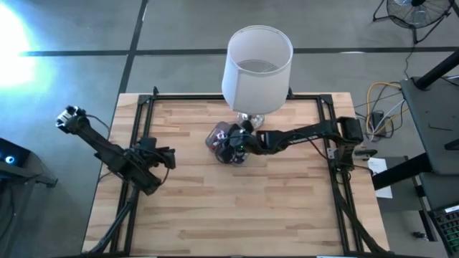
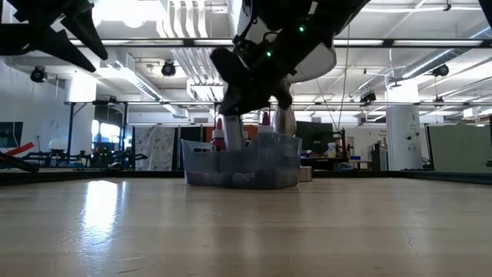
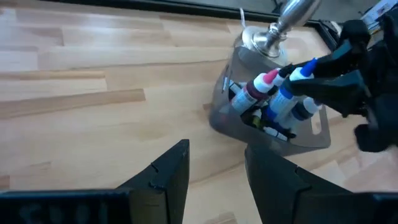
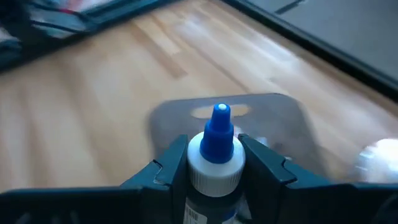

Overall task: Pick & Place food coloring
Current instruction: Put the large blue food coloring into the black bin, then return to Home Position

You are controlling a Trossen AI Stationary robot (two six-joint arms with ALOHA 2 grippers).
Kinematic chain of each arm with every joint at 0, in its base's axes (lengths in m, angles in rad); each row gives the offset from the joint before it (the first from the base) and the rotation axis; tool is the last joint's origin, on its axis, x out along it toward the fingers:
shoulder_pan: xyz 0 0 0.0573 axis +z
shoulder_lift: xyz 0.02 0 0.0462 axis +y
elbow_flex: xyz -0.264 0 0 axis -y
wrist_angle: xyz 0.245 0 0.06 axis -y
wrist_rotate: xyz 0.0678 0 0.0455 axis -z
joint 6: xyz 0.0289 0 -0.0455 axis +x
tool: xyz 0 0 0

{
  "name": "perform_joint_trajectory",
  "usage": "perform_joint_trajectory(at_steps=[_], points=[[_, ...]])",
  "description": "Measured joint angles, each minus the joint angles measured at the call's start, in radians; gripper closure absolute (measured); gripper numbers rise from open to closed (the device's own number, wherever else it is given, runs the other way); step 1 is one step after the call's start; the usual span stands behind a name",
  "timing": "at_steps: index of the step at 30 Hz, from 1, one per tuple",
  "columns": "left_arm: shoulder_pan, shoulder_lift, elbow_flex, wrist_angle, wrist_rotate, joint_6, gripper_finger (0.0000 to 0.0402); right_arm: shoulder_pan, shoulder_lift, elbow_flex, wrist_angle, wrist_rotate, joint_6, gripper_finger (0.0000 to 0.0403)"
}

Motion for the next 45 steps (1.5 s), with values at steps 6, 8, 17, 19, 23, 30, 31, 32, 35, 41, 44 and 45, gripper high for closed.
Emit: perform_joint_trajectory(at_steps=[6,8,17,19,23,30,31,32,35,41,44,45], points=[[0.0,-0.065,-0.051,0.015,-0.013,0.001,0.0268,0.003,-0.001,-0.01,-0.076,0.059,0.02,0.0266],[0.0,-0.07,-0.055,0.016,-0.021,0.001,0.0268,0.004,-0.001,-0.01,-0.084,0.022,0.019,0.024],[0.0,-0.061,-0.055,0.106,-0.045,0.039,0.0268,0.021,-0.035,-0.004,-0.14,0.012,0.021,0.0173],[0.0,-0.054,-0.055,0.148,-0.046,0.061,0.0268,0.029,-0.056,-0.004,-0.159,0.011,0.009,0.0167],[0.001,-0.022,-0.055,0.262,-0.053,0.119,0.0268,0.06,-0.103,-0.013,-0.186,0.011,-0.017,0.0162],[0.002,0.06,-0.055,0.475,-0.058,0.193,0.0268,0.162,-0.202,-0.028,-0.285,0.058,-0.063,0.0168],[0.002,0.076,-0.055,0.502,-0.059,0.193,0.0268,0.18,-0.216,-0.034,-0.316,0.062,-0.057,0.0168],[0.002,0.09,-0.055,0.528,-0.061,0.193,0.0268,0.198,-0.232,-0.04,-0.347,0.073,-0.047,0.0168],[0.005,0.135,-0.055,0.615,-0.062,0.193,0.0268,0.264,-0.291,-0.082,-0.392,0.084,-0.001,0.0169],[0.013,0.227,-0.052,0.796,-0.064,0.208,0.0268,0.413,-0.461,-0.225,-0.451,0.133,0.198,0.0177],[0.013,0.261,-0.052,0.845,-0.064,0.249,0.0268,0.487,-0.561,-0.29,-0.479,0.13,0.315,0.0179],[0.013,0.269,-0.051,0.844,-0.062,0.255,0.0268,0.509,-0.597,-0.305,-0.492,0.122,0.341,0.0178]])
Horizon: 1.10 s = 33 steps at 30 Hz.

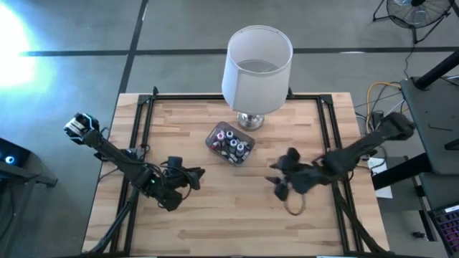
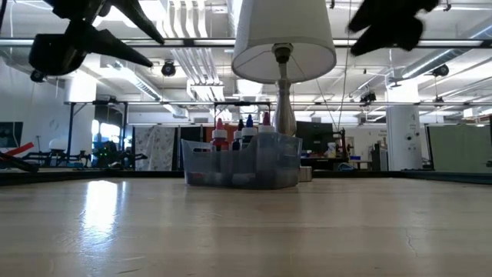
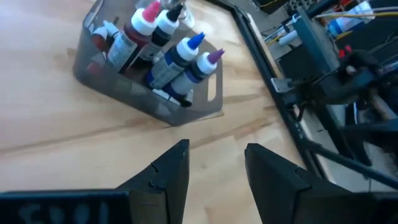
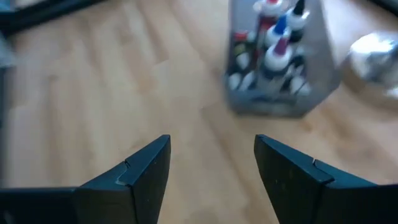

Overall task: Pick & Place food coloring
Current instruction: Return to Home Position

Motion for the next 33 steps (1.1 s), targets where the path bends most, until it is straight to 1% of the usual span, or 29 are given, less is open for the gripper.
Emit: perform_joint_trajectory(at_steps=[2,5,6,8,10,12,15,17,20,21,22,25,27,28,29,30,33], points=[[0.0,0.005,0.0,0.0,0.019,-0.025,0.0268,0.039,-0.074,-0.025,-0.016,-0.037,0.048,0.0177],[-0.003,0.005,-0.001,0.036,0.047,-0.103,0.0268,0.075,-0.179,-0.044,-0.024,-0.076,0.191,0.0177],[-0.006,0.005,0.0,0.079,0.044,-0.067,0.0268,0.084,-0.21,-0.045,-0.022,-0.076,0.221,0.0177],[-0.008,0.005,0.009,0.211,0.045,0.099,0.0268,0.11,-0.269,-0.045,-0.017,-0.076,0.223,0.0178],[-0.006,0.004,0.023,0.378,0.1,0.323,0.0268,0.152,-0.313,-0.042,-0.009,-0.088,0.129,0.0179],[-0.005,0.009,0.04,0.549,0.143,0.549,0.0268,0.194,-0.354,-0.041,0.032,-0.121,0.04,0.0179],[0.002,0.016,0.062,0.715,0.15,0.779,0.0268,0.254,-0.4,-0.061,0.124,-0.132,-0.043,0.0179],[0.011,0.015,0.068,0.771,0.15,0.89,0.0268,0.288,-0.425,-0.109,0.206,-0.132,-0.098,0.0179],[0.071,-0.007,0.054,0.773,0.185,0.943,0.0268,0.282,-0.487,-0.235,0.361,-0.14,-0.12,0.0179],[0.103,-0.025,0.036,0.763,0.229,0.952,0.0268,0.27,-0.518,-0.286,0.414,-0.141,-0.116,0.0179],[0.144,-0.044,0.014,0.76,0.297,0.955,0.0268,0.254,-0.553,-0.342,0.457,-0.143,-0.106,0.0179],[0.289,-0.104,-0.066,0.784,0.597,0.97,0.0268,0.205,-0.659,-0.506,0.612,-0.17,-0.111,0.0179],[0.372,-0.15,-0.119,0.832,0.796,1.022,0.0268,0.173,-0.735,-0.578,0.727,-0.201,-0.16,0.0179],[0.41,-0.177,-0.141,0.871,0.883,1.051,0.0268,0.161,-0.768,-0.606,0.764,-0.204,-0.194,0.0179],[0.447,-0.215,-0.165,0.897,0.945,1.072,0.0268,0.147,-0.804,-0.632,0.781,-0.202,-0.227,0.0179],[0.475,-0.258,-0.192,0.902,0.982,1.091,0.0268,0.133,-0.837,-0.654,0.779,-0.197,-0.254,0.0179],[0.541,-0.387,-0.275,0.895,0.994,1.126,0.0268,0.096,-0.948,-0.713,0.75,-0.145,-0.291,0.0179]])
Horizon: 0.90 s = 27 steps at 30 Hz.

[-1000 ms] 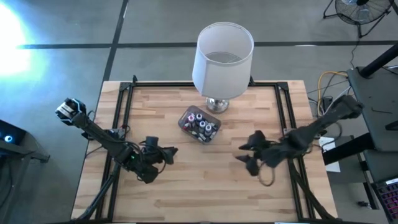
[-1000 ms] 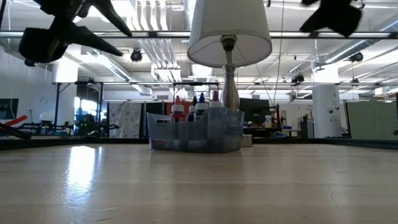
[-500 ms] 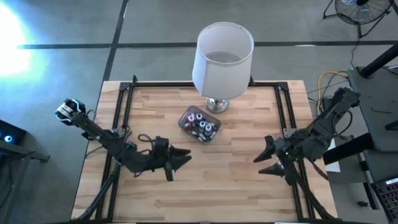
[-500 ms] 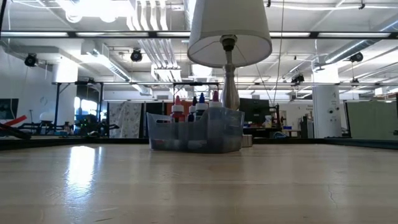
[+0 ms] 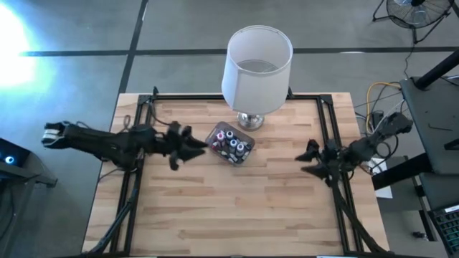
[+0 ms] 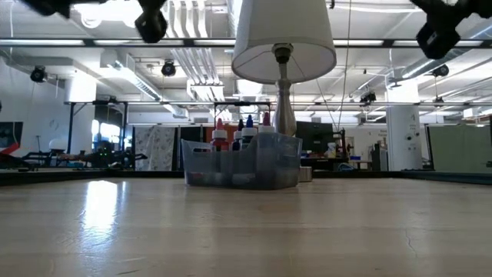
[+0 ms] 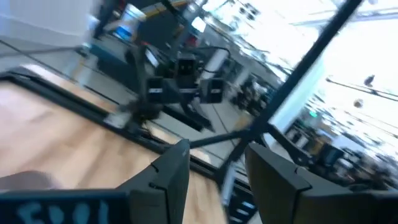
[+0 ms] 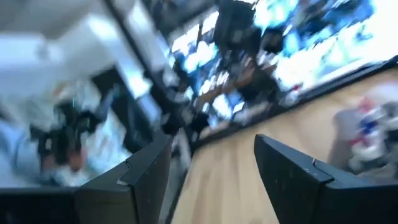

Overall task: Pick & Place food coloring
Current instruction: Return to Home Position

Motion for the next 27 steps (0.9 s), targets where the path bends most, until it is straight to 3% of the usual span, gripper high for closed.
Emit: perform_joint_trajectory(at_steps=[7,13,19,27], points=[[0.064,-0.316,-0.216,-0.011,0.007,-0.019,0.0268,-0.022,-0.252,-0.122,0.004,0.199,0.085,0.0179],[0.065,-0.526,-0.322,-0.104,-0.01,-0.003,0.0268,-0.02,-0.329,-0.174,0.018,0.095,-0.121,0.0179],[0.065,-0.699,-0.391,-0.269,-0.022,-0.021,0.0268,-0.021,-0.323,-0.202,0.002,0.101,-0.162,0.0179],[0.065,-0.892,-0.469,-0.326,-0.046,0.035,0.0268,-0.021,-0.32,-0.207,-0.058,0.101,-0.165,0.0179]])
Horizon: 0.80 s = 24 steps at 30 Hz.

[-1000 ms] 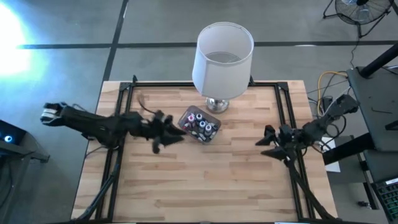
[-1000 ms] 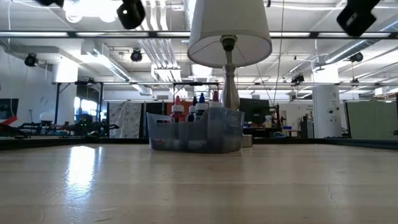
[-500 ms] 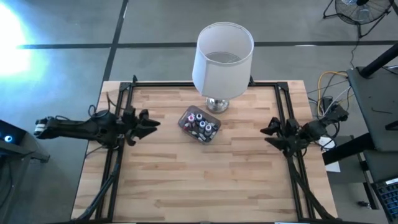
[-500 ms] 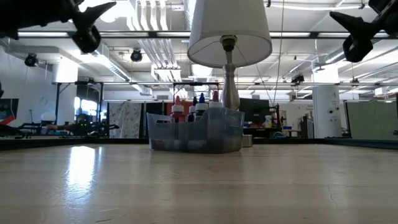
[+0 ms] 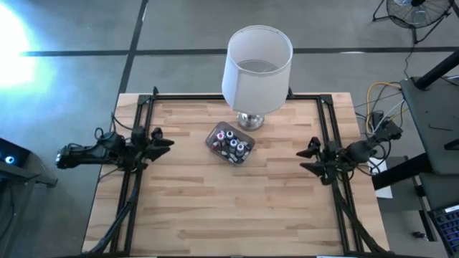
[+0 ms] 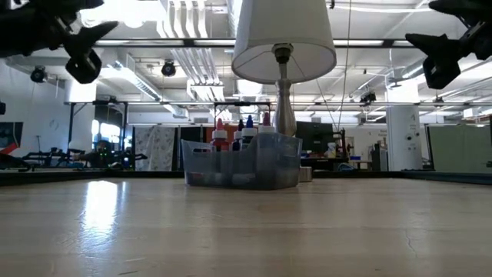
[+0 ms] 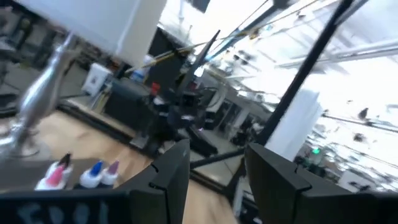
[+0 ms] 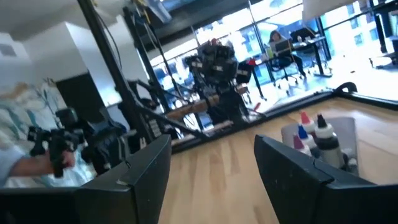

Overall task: Pick & Place food coloring
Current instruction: Return to Home Position

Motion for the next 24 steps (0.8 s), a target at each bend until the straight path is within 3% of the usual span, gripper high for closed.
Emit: perform_joint_trajectory(at_steps=[12,16,24], points=[[0.0,0.024,-0.112,-0.028,-0.005,-0.037,0.0268,0.0,0.003,0.0,-0.039,-0.001,0.002,0.0179],[0.0,0.038,-0.109,-0.121,-0.003,-0.038,0.0268,0.0,0.004,0.0,-0.039,-0.001,0.002,0.0179],[0.0,0.061,-0.109,-0.121,-0.003,-0.038,0.0268,0.0,0.004,0.0,-0.039,-0.001,0.002,0.0179]])
